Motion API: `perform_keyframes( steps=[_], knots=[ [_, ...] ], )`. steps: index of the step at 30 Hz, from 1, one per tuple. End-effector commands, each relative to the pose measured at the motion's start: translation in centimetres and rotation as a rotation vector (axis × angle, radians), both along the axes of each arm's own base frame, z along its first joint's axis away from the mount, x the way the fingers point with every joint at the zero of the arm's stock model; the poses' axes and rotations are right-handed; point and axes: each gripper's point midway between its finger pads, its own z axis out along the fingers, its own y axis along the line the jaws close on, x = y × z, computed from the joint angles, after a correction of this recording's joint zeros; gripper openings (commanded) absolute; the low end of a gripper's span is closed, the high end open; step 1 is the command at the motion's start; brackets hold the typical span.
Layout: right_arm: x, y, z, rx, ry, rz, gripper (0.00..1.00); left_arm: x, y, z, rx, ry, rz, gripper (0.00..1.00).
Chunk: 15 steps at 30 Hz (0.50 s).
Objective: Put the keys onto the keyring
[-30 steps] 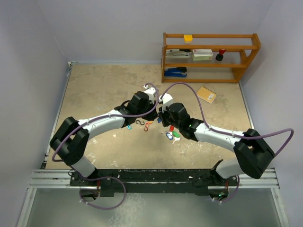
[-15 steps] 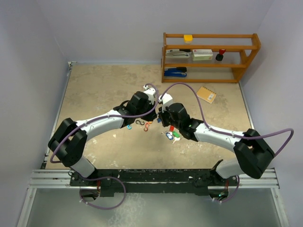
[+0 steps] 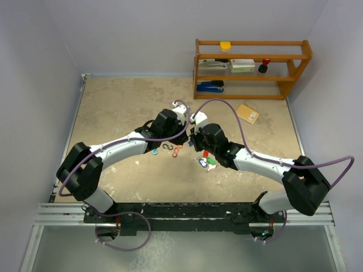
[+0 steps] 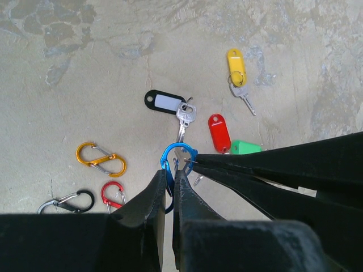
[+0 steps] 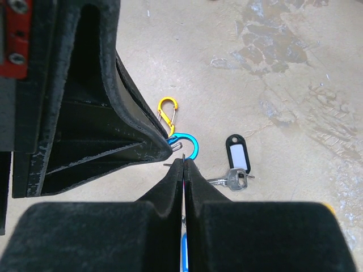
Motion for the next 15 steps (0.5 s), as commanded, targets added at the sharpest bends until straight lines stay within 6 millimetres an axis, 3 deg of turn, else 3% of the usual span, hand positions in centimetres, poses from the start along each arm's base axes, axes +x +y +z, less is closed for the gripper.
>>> perform_keyframes(
  steps=[1,15],
  knots=[
    [1.38,-0.44,2.58,0.032,-0.080,-0.053,0.00,-1.66,-1.30,2.19,-0.055,-0.013,-0.108,0.00],
    [1.36,-0.32,2.32,0.030,-0.073,-0.049,0.00,-1.83,-2.07,2.21,-0.078,-0.006,-0.140,0.00]
  ],
)
